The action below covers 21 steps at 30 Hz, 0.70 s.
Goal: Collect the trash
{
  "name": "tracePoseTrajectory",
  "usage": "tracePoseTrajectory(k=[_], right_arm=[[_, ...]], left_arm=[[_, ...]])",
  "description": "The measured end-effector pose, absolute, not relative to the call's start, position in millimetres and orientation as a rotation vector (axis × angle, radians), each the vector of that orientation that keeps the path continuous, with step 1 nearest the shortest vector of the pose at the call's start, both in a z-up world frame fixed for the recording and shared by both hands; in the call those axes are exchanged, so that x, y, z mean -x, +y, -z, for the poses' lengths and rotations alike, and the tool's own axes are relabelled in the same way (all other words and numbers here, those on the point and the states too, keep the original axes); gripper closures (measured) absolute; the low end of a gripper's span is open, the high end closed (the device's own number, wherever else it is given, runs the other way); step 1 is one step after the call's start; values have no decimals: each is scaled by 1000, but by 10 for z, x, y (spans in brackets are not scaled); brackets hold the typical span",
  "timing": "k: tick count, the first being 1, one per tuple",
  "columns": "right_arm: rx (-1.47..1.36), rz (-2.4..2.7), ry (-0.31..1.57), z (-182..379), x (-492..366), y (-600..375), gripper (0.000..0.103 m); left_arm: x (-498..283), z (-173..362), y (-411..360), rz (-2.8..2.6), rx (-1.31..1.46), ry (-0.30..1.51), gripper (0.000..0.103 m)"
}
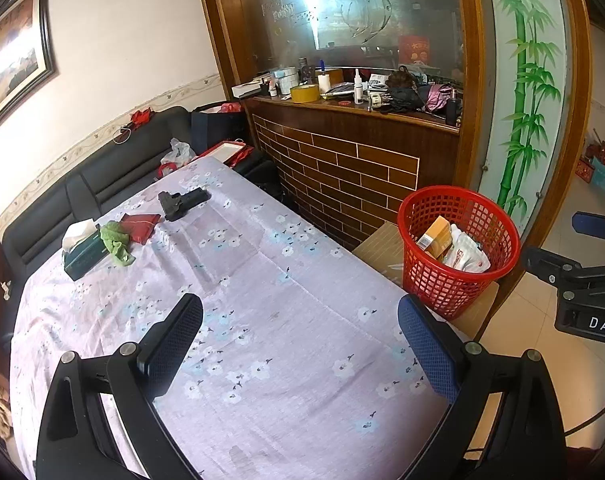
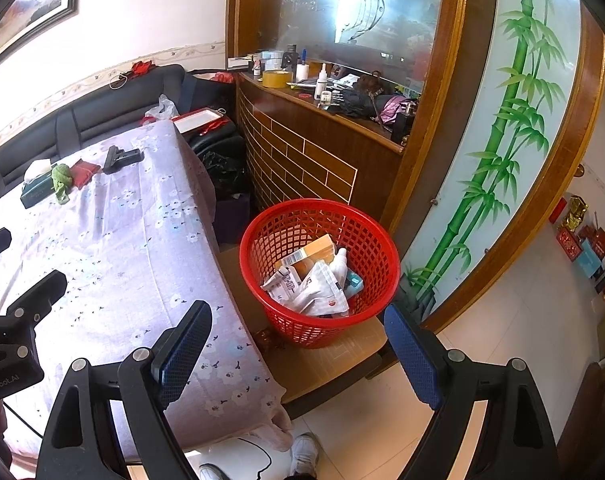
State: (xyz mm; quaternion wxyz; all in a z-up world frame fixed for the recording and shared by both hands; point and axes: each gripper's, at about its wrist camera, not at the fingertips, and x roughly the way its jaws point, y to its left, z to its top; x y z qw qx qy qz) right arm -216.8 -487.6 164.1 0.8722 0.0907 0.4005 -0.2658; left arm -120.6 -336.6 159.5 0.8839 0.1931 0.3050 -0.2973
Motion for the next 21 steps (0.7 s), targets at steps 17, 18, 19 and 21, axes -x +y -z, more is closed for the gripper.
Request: tracePoseTrajectory(k=[17, 18, 19, 21], right_arm=[[-168, 420, 924, -1360, 1755, -4481, 12], [-165, 405, 933, -1322, 1721, -4426, 12], [-160, 383, 945, -1277, 1666, -4358, 12], [-153, 331, 972, -1166, 1556, -4201, 12]], left_arm=[[968, -1242, -2627, 448, -335, 783, 6], [941, -1183, -2492, 413, -321, 804, 6], [913, -1138, -2391, 391, -311, 820, 6], [859, -1024, -2140, 340, -291, 863, 6]])
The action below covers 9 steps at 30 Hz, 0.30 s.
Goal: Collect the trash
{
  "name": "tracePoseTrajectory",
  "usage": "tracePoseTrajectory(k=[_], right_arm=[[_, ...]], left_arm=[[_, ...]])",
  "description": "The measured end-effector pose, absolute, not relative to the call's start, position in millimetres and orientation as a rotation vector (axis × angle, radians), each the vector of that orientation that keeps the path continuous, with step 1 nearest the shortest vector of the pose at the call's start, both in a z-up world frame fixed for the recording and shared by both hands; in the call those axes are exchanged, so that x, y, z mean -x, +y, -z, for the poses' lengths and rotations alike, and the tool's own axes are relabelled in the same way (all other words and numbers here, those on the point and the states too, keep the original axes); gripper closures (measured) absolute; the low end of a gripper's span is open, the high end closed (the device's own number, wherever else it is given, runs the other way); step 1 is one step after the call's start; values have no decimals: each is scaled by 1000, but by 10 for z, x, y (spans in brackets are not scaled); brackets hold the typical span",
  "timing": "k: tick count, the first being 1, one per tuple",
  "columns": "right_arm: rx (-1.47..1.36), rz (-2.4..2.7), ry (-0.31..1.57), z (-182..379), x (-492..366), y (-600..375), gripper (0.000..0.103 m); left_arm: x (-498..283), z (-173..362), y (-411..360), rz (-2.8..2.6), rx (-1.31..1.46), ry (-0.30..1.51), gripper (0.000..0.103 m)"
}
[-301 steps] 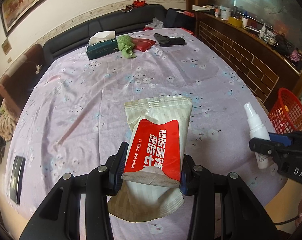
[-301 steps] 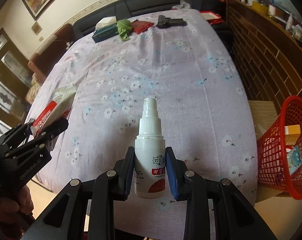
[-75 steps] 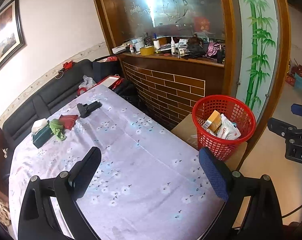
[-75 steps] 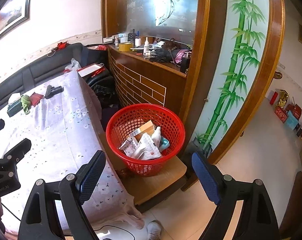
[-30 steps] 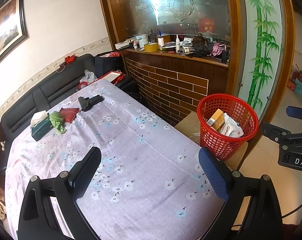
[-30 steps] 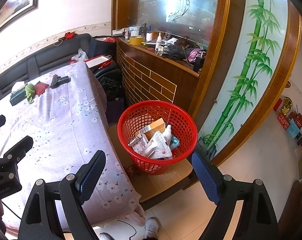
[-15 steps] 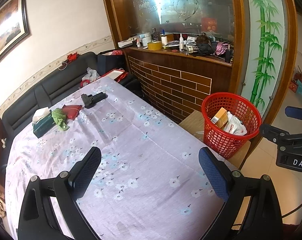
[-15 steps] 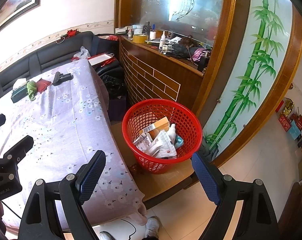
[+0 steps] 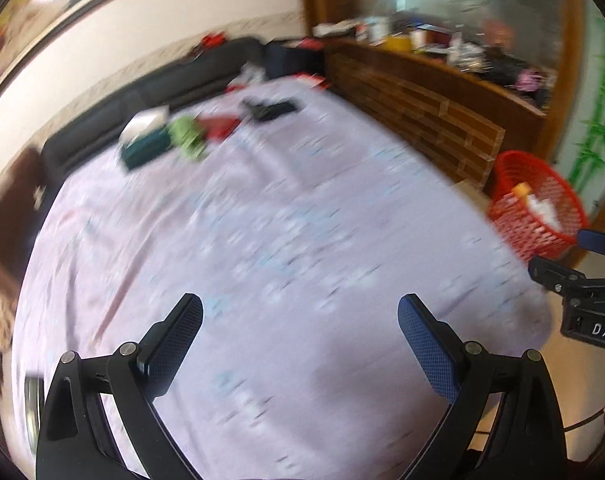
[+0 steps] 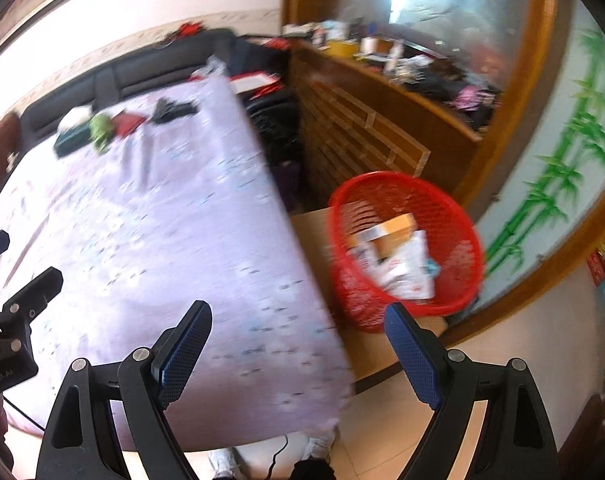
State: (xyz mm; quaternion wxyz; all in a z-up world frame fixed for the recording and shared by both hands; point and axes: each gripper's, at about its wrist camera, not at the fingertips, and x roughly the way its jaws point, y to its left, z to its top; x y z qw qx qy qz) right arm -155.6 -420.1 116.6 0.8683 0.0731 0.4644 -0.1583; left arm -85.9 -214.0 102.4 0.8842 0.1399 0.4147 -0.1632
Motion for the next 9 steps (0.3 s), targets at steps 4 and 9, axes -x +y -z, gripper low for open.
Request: tracePoseTrajectory(k=[4, 9], right_arm=[[-139, 231, 1029, -939, 1302, -3844, 12], [-100, 102, 1072, -701, 932, -3282, 12]], left_arm=[[756, -731, -1546, 197, -239, 957, 6], [538, -427, -759, 23, -125, 1022, 6]])
